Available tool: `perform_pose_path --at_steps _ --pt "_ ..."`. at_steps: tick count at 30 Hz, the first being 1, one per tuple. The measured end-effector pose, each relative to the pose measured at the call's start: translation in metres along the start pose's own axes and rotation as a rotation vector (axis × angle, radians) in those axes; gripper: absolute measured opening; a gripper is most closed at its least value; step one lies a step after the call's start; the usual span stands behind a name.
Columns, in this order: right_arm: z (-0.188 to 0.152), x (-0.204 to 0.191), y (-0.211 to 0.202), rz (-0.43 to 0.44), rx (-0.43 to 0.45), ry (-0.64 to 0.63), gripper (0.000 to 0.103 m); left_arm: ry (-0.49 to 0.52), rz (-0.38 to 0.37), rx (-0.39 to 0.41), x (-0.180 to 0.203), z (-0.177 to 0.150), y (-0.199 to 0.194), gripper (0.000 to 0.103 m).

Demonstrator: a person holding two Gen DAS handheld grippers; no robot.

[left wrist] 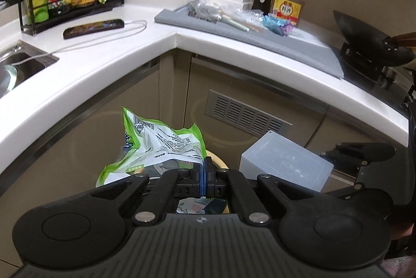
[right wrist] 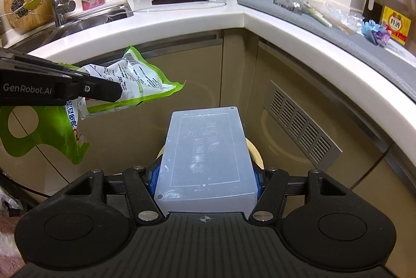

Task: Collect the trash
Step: 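Carry the box and green-trimmed bag down over the blue bin with both tools, then lower both tools into the bin and open them to drop the items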

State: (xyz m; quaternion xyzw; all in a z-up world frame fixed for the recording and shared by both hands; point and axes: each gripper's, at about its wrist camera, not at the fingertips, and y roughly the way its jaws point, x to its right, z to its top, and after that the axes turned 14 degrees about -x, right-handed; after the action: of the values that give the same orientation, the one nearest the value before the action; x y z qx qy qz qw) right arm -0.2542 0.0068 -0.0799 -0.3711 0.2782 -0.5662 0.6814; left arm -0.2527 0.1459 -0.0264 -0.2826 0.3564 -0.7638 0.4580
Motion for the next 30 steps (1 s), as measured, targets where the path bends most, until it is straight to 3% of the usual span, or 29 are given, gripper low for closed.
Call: perform_pose_path --at_steps 14,30 --pt "0.03 0.027 0.066 0.033 -0.1 0.065 0.064 -0.043 0.002 -0.139 -0.022 0.025 0.076 0.0" --pt "0.053 0.057 0.18 0.001 -0.251 0.122 0.064 -0.04 0.025 -0.295 -0.045 0.047 0.184 0.0"
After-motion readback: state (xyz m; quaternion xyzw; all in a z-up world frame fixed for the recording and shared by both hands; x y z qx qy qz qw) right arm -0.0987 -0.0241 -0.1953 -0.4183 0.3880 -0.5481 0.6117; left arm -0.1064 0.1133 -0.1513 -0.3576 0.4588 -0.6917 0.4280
